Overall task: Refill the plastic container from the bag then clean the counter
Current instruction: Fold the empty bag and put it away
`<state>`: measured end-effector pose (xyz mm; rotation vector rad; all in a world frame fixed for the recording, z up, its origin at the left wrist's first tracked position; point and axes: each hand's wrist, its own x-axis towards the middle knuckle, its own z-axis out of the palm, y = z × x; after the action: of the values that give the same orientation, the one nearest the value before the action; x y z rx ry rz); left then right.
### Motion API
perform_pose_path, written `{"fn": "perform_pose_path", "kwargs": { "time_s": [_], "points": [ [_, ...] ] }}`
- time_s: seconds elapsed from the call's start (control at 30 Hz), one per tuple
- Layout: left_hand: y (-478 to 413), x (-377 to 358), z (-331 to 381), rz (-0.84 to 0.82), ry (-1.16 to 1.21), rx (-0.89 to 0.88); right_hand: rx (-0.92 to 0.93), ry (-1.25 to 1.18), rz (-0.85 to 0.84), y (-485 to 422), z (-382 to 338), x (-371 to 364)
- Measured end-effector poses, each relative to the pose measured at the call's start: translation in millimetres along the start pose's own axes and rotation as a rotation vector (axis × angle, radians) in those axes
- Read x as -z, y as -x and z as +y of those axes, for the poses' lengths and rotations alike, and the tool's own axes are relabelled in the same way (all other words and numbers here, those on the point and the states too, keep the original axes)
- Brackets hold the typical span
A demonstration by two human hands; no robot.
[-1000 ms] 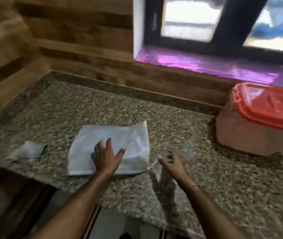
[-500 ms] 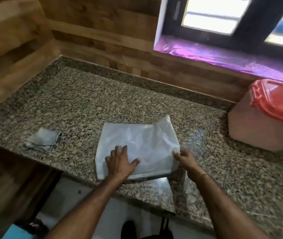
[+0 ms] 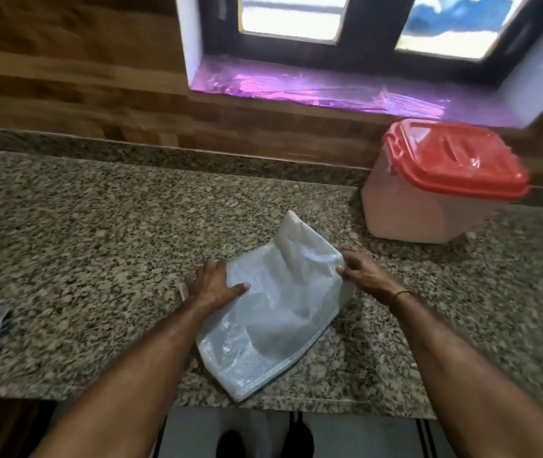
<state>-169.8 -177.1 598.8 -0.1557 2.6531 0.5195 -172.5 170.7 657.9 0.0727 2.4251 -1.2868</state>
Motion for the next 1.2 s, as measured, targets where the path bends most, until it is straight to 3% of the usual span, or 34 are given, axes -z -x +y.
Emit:
{"fn": "perform_pose_path", "kwargs": {
  "time_s": [0.17, 0.3, 0.37, 0.5, 0.57, 0.63, 0.7, 0.9, 1.0, 1.13, 1.2],
  "points": [
    [-9.1, -5.0, 4.0, 0.105, -0.08, 0.122, 0.004, -0.076, 0.059, -6.9, 40.3, -0.3],
    [-4.5, -8.7, -30.3, 0.11, 0.158, 0.315, -0.059, -0.181, 0.114, -13.7, 62.9, -3.4],
    [2.9, -10.1, -37.8, 0.154, 0.394, 0.329, -0.078, -0.191, 0.092, -21.8, 59.0, -3.5],
    [26.0, -16.3, -26.9, 0.401, 1.179, 0.474, -0.086, -0.12, 0.195, -51.7, 58.3, -7.4],
    [44.4, -24.3, -22.4, 0.332, 1.433, 0.536, -0.1, -0.125, 0.304, -62.8, 62.6, -11.7],
    [63.6, -36.8, -22.4, 0.135, 1.586, 0.524, -0.121, -0.153, 0.379, -65.5, 62.1, -17.5],
    [76.5, -49.1, -24.2, 0.067, 1.602, 0.502, -0.15, -0.2, 0.406, -62.6, 58.6, -22.3],
    [80.2, -47.2, -20.8, 0.486, 1.372, 0.549, -0.156, -0.229, 0.346, -57.7, 60.4, -26.4],
    [78.4, -41.2, -19.6, 0.575, 1.335, 0.531, -0.186, -0.226, 0.365, -55.9, 57.2, -34.9],
    [86.6, -55.5, -23.1, 0.321, 1.425, 0.431, -0.271, -0.402, 0.419, -52.4, 52.2, -44.0],
    [92.7, -63.1, -28.0, 0.298, 1.386, 0.453, -0.304, -0.482, 0.331, -46.5, 51.7, -37.5]
  ]
}}
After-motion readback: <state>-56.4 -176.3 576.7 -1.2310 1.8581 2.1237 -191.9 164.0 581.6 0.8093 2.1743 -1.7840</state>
